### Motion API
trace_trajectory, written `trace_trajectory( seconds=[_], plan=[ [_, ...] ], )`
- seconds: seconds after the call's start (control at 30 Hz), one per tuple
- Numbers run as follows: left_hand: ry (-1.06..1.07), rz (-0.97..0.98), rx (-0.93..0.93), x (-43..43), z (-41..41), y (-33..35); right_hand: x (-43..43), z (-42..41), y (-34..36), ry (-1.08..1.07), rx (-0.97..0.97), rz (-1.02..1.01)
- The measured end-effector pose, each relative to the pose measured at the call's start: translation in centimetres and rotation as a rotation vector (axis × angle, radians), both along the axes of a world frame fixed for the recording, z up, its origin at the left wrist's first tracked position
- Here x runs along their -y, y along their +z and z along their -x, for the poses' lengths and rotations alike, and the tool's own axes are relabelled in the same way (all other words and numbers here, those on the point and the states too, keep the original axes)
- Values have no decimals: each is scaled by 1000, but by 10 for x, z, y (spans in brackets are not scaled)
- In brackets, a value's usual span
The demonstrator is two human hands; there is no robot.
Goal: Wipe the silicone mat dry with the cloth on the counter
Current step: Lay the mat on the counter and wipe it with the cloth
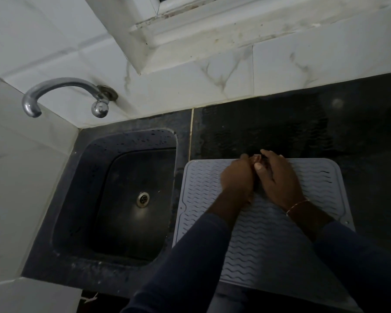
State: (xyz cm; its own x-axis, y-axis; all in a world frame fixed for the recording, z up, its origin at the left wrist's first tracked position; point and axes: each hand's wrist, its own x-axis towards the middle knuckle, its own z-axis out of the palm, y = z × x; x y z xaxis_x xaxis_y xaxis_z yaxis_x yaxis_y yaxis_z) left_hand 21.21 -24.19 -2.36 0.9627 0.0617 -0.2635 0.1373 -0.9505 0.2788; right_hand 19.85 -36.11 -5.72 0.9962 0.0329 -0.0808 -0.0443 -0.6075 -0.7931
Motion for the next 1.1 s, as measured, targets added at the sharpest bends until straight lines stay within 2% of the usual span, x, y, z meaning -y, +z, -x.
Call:
trace_trajectory(
  seconds=[0.17,0.3,0.37,0.47,0.53,0.6,0.67,0.77,0.97,1.1],
  plan=[
    [221,110,-13,-102,3,6,0,2,3,10,-19,-18],
    [358,-74,-40,-169,0,12,1,1,4,13,1,-31],
    [355,-93,-29,-168,-2,13,1,0,2,22,11,-22],
    [256,174,14,-117,-4,17,1,0,1,23,11,-15],
    [134,253,7,-71,-8,14,0,0,1,21,8,-2],
    [-5,211,-30,-32,-13,11,0,-1,0,16,2,10],
    [-58,132,-51,-13,-19,5,0,-2,-1,8,2,12],
    [39,161,-96,-28,-26,3,0,-1,-1,13,19,14],
    [302,325,-156,-126,-25,3,0,-3,-2,6,2,7],
    [365,184,-149,-169,-23,9,1,-2,-2,7,-3,-20]
  ],
)
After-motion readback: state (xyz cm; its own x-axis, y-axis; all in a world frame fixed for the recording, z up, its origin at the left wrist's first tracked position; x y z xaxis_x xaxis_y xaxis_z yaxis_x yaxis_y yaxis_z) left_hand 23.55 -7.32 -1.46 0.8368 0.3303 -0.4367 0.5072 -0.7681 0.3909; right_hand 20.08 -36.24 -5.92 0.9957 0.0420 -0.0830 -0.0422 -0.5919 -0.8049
